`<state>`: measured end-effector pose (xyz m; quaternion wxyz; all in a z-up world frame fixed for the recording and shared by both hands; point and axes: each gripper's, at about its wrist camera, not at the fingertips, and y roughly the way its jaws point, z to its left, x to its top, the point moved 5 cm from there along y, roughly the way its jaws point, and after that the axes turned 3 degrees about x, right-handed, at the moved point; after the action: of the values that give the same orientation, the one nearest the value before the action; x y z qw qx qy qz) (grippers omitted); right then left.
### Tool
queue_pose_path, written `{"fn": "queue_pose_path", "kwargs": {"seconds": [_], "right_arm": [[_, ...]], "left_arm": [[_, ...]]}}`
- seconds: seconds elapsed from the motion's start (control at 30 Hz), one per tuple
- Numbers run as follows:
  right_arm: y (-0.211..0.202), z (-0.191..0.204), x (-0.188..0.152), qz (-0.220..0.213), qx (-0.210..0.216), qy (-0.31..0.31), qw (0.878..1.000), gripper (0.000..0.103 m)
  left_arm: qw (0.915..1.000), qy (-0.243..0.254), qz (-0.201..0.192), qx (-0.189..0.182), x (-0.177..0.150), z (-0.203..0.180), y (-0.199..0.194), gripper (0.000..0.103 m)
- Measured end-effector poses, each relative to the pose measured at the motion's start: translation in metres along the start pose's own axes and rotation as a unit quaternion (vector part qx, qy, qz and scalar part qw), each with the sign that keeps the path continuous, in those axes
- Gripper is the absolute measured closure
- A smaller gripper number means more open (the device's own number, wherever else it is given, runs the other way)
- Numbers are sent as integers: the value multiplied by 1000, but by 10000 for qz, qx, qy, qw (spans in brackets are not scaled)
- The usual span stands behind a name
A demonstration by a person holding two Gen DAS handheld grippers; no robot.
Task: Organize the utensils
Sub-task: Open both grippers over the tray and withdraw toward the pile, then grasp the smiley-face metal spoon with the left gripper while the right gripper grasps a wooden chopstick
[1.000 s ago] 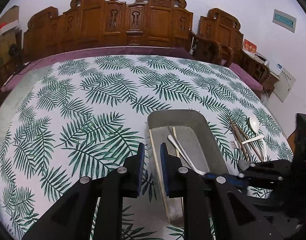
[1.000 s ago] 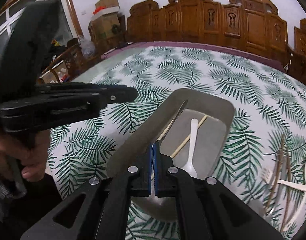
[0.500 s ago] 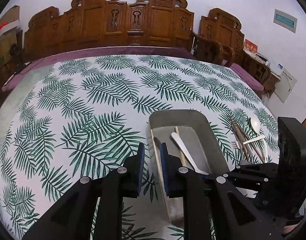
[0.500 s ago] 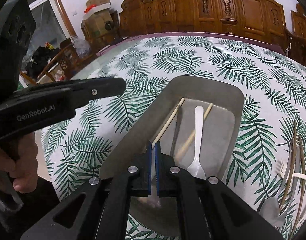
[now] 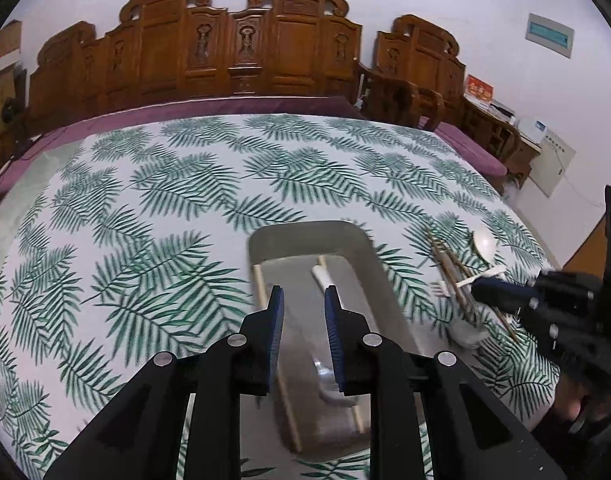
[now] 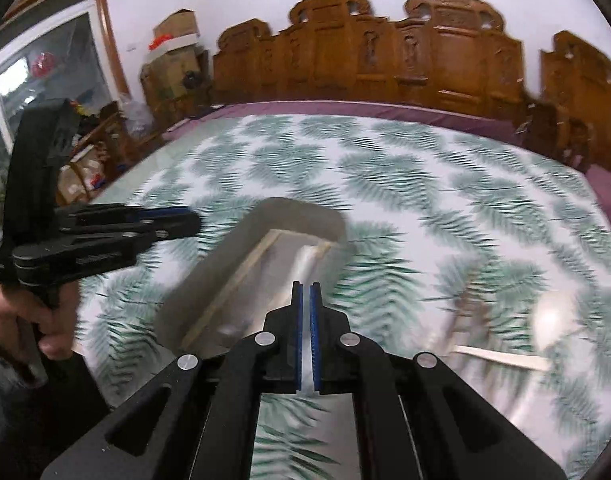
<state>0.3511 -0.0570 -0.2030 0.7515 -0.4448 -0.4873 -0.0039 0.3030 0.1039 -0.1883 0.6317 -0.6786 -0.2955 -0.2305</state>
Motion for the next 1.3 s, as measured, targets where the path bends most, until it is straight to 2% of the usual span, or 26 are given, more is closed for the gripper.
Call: {"fn": "queue_pose_path", "kwargs": {"seconds": [0.2,0.4,0.63,0.73,0.97,1.13,1.3], "right_arm": [[-18,-58,-22,150,-725,75,9972,97],[-15,-90,-44,232,-924,431,9945,97],[11,-90,-61,506,-743,643,9939,97],[24,-86,-67,667,-774,558,9932,84],[40,-86,-71,846,-918,602,9903,84],[49,-90,-75,1011,-1116,617,9867,90],[49,-96,-75,1003,-1147,722,9857,95]], "left_arm": [[9997,188,22,-161,-2,-28,3,83],[9988,390,79,-297,-5,-53,9,79],[9979,524,144,-367,-10,-71,14,79],[9976,546,160,-389,-11,-75,16,79],[9967,650,218,-438,-16,-89,20,79],[9959,752,234,-442,-20,-98,21,79],[9957,779,259,-424,-23,-102,22,79]]}}
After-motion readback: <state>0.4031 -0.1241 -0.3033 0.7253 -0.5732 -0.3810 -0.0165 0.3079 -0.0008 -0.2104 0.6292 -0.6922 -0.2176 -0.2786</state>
